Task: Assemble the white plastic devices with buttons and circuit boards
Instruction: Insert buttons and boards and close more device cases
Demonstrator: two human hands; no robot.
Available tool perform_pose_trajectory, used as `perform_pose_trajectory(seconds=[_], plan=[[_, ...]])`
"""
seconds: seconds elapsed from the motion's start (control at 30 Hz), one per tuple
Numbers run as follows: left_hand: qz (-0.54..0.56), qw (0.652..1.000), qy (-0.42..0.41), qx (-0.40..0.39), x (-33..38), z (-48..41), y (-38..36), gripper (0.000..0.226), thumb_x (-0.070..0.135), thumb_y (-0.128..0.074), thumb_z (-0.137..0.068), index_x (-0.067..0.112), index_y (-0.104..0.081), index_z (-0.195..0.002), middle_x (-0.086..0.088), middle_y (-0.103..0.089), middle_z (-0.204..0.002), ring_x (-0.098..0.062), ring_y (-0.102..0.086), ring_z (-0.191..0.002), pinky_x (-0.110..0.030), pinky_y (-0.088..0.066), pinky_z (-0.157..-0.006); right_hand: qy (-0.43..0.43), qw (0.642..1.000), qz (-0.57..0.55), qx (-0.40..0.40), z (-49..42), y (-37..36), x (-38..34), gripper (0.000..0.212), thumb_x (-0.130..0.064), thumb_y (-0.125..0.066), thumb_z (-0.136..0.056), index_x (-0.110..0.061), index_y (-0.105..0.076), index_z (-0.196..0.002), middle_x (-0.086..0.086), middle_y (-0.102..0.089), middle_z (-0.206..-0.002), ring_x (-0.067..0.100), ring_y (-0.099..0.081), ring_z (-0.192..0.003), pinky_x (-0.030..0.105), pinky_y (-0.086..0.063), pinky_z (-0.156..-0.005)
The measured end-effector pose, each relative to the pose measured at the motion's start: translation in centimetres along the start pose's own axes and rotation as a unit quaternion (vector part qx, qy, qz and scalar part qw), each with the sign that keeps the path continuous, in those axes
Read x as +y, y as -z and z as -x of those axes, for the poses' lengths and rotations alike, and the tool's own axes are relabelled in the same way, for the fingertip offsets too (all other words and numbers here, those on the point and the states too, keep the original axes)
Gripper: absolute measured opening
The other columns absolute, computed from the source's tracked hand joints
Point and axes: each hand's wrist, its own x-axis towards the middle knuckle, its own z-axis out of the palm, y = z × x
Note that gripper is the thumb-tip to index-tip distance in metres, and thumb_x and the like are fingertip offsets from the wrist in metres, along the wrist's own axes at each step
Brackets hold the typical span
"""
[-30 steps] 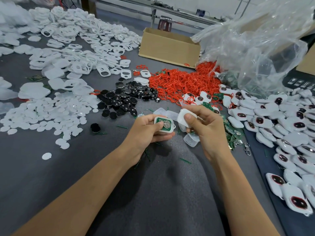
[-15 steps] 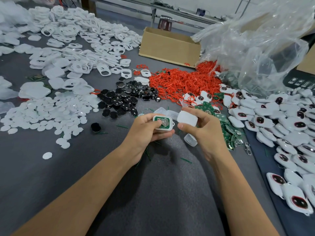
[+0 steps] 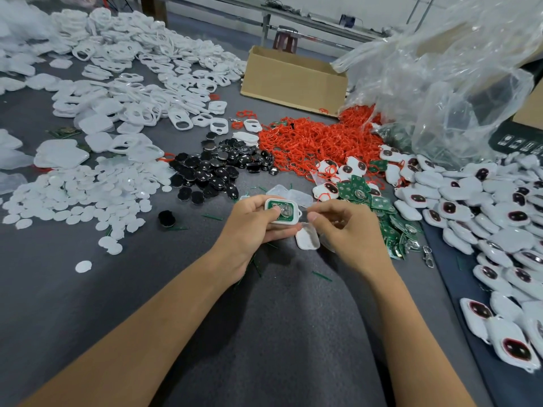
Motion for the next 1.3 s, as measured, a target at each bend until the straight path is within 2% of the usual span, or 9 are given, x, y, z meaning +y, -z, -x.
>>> perform_pose_trajectory(seconds=[0.13, 0.27, 0.4, 0.47, 0.57, 0.67, 0.9, 1.1, 1.3], plan=[[0.007, 1.0, -0.004, 0.011, 0.0, -0.1, 0.0, 0.019, -0.004, -0.041, -0.099, -0.003, -0.058, -0.107, -0.021, -0.068, -0.099, -0.024, -0.072, -0.074, -0.027, -0.06, -0.07, 0.028, 0.982, 0.163, -0.092, 0.4, 0.5, 0.3, 0.035, -0.042, -0.084, -0.063, -0.025, -0.07, -0.09, -0.013, -0.066, -0.085, 0.005, -0.055, -0.075, 0.019, -0.04, -0.069], [0.007, 1.0, -0.009, 0.017, 0.0, -0.1, 0.2, 0.02, -0.003, -0.041, -0.099, -0.002, -0.058, -0.107, -0.019, -0.069, -0.095, -0.024, -0.072, -0.073, -0.027, -0.06, -0.069, 0.056, 0.973, 0.215, -0.055, 0.4, 0.3, 0.3, 0.019, -0.022, -0.073, -0.077, -0.021, -0.07, -0.095, -0.002, -0.071, -0.086, 0.021, -0.063, -0.08, 0.032, -0.049, -0.075], [0.008, 1.0, -0.009, 0.02, -0.1, -0.2, 0.3, 0.019, -0.002, -0.041, -0.099, 0.0, -0.059, -0.107, -0.017, -0.07, -0.096, -0.027, -0.073, -0.076, -0.027, -0.06, -0.068, 0.031, 0.997, 0.07, 0.017, 0.4, 0.8, -0.2, 0.028, -0.006, -0.07, -0.081, -0.018, -0.066, -0.106, 0.003, -0.069, -0.075, 0.013, -0.057, -0.061, 0.017, -0.043, -0.064], [0.0, 1.0, -0.01, 0.018, -0.1, -0.3, 0.3, 0.02, -0.002, -0.042, -0.099, -0.002, -0.058, -0.111, -0.017, -0.07, -0.096, -0.026, -0.073, -0.077, -0.026, -0.06, -0.067, -0.007, 0.998, -0.065, 0.024, 0.4, 1.0, -0.6, 0.03, 0.002, -0.068, -0.081, -0.014, -0.067, -0.106, 0.01, -0.071, -0.08, 0.012, -0.058, -0.059, 0.021, -0.049, -0.064], [-0.009, 1.0, -0.01, 0.013, -0.2, -0.3, 0.3, 0.02, -0.002, -0.042, -0.099, -0.002, -0.058, -0.112, -0.017, -0.07, -0.094, -0.027, -0.073, -0.079, -0.027, -0.06, -0.068, -0.038, 0.971, -0.234, 0.004, 0.4, 1.0, -1.1, 0.036, 0.011, -0.058, -0.086, -0.01, -0.063, -0.114, 0.009, -0.073, -0.091, 0.007, -0.066, -0.064, 0.017, -0.053, -0.063], [-0.011, 1.0, -0.011, 0.008, -0.2, -0.4, 0.3, 0.02, -0.002, -0.042, -0.099, -0.001, -0.059, -0.111, -0.017, -0.07, -0.095, -0.027, -0.073, -0.079, -0.027, -0.06, -0.068, -0.061, 0.943, -0.328, -0.019, 0.5, 1.0, -1.3, 0.036, 0.012, -0.055, -0.086, -0.01, -0.062, -0.114, 0.0, -0.074, -0.086, 0.009, -0.069, -0.072, 0.018, -0.056, -0.065], [-0.02, 1.0, -0.008, 0.003, -0.4, -0.4, 0.5, 0.021, -0.001, -0.043, -0.099, 0.001, -0.059, -0.112, -0.019, -0.07, -0.1, -0.029, -0.073, -0.083, -0.028, -0.06, -0.07, -0.064, 0.93, -0.36, -0.023, 0.5, 1.5, -1.4, 0.025, -0.011, -0.071, -0.068, -0.014, -0.073, -0.092, 0.004, -0.073, -0.073, 0.008, -0.061, -0.056, 0.015, -0.05, -0.055], [-0.032, 0.999, -0.001, -0.017, -0.4, -0.3, 0.3, 0.022, 0.001, -0.043, -0.1, 0.004, -0.06, -0.113, -0.017, -0.07, -0.106, -0.026, -0.073, -0.086, -0.028, -0.06, -0.072, -0.089, 0.932, -0.352, -0.011, 0.2, 0.1, -1.0, 0.021, 0.003, -0.065, -0.082, -0.015, -0.075, -0.088, 0.004, -0.07, -0.078, 0.011, -0.056, -0.059, 0.017, -0.048, -0.056], [0.017, 0.999, 0.001, -0.032, 0.0, -0.1, 0.2, 0.041, 0.023, -0.031, -0.105, 0.006, -0.067, -0.097, -0.018, -0.074, -0.089, -0.027, -0.073, -0.079, -0.033, -0.061, -0.074, -0.129, 0.936, -0.328, -0.022, -0.2, -1.1, -1.1, 0.017, 0.001, -0.064, -0.084, -0.009, -0.074, -0.094, 0.012, -0.067, -0.075, 0.014, -0.051, -0.054, 0.02, -0.044, -0.054]])
